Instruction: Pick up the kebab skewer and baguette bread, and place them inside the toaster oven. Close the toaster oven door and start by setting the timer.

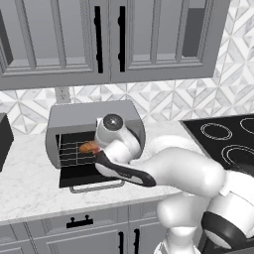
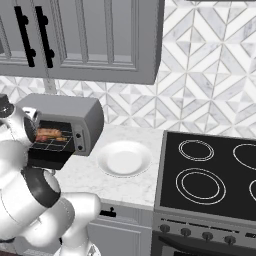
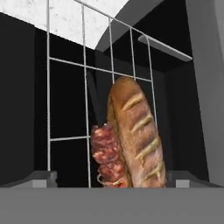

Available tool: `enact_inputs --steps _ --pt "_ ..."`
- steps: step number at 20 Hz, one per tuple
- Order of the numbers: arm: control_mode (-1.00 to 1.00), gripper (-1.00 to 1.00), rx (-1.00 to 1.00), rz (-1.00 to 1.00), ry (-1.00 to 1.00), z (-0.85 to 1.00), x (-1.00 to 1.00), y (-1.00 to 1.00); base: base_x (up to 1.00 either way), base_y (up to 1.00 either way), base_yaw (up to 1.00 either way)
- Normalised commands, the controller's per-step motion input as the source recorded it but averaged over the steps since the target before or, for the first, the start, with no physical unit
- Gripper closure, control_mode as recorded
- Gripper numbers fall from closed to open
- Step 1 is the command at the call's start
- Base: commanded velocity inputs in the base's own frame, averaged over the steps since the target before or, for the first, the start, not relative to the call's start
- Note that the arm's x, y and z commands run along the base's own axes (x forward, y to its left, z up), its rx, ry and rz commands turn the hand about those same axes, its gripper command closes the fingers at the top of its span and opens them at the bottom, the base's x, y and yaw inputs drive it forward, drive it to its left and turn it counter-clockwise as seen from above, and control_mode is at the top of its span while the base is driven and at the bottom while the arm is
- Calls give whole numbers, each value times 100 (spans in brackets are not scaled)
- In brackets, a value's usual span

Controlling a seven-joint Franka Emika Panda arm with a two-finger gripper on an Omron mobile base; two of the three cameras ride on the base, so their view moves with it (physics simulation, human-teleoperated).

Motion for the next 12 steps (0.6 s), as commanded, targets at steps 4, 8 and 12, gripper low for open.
enact_inputs --steps 4,8,12 --pt "-100 -100 39 -47 0 0 -51 0 0 0 0" --pt "-100 -100 44 -54 -3 0 -41 0 0 0 0" --pt "-100 -100 46 -59 -2 0 -30 2 0 0 0"
